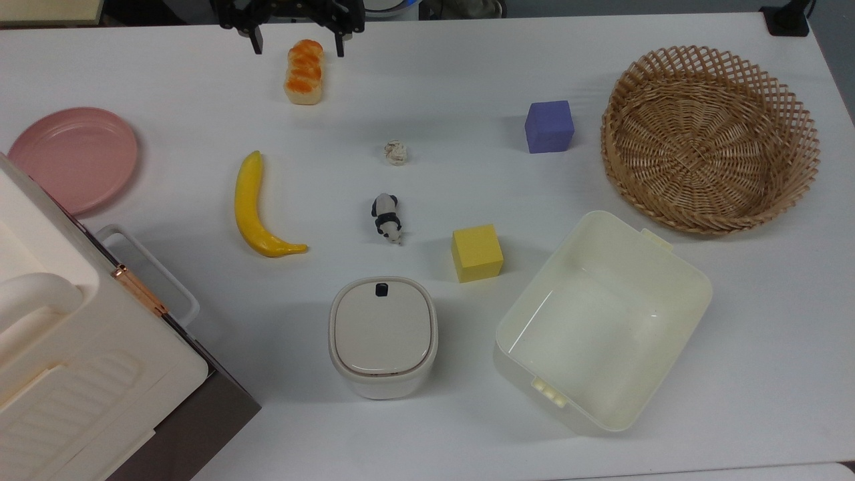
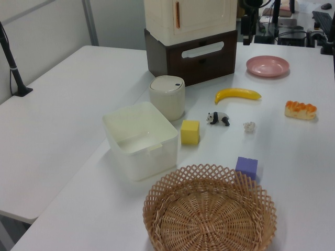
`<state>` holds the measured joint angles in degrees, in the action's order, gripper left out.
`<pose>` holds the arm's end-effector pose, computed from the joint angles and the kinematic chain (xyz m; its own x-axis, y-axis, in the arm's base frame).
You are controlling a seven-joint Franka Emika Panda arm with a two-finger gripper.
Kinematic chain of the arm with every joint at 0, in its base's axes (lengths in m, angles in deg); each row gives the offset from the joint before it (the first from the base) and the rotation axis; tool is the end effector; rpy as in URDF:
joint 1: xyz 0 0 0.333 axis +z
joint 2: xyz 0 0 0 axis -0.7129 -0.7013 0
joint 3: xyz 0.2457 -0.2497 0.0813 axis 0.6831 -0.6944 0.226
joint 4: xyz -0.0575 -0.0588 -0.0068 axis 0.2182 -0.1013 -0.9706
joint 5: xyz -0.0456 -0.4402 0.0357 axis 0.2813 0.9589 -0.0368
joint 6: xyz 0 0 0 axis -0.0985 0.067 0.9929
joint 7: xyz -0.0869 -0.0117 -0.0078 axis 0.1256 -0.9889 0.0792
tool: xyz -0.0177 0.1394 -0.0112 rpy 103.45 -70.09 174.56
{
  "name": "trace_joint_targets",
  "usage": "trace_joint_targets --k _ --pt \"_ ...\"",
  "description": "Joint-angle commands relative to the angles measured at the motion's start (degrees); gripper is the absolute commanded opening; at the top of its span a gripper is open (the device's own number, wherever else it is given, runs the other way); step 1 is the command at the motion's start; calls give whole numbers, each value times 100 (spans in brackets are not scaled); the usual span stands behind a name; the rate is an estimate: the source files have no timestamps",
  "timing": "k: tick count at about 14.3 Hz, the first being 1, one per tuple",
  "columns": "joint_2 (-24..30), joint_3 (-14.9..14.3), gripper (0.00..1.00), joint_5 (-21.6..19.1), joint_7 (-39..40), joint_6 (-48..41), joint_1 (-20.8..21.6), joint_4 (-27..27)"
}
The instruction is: Put the bread in the basket
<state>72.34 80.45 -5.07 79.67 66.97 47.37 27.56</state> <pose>0.6317 -0.0343 0.5972 0.9985 0.0205 -0.0498 0.0226 -0.9989 0.0413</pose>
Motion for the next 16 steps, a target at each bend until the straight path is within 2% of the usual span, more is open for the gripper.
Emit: trace_joint_targets --k 1,7,10,13,16 --pt "230 -40 100 -6 454 -592 -84 31" --pt "187 -31 100 -42 283 -556 -76 20" --pt "187 4 100 -51 -402 -529 -67 38" --pt "248 30 100 -60 -553 -389 -58 134" --pt "800 39 100 -60 -483 -127 -102 844"
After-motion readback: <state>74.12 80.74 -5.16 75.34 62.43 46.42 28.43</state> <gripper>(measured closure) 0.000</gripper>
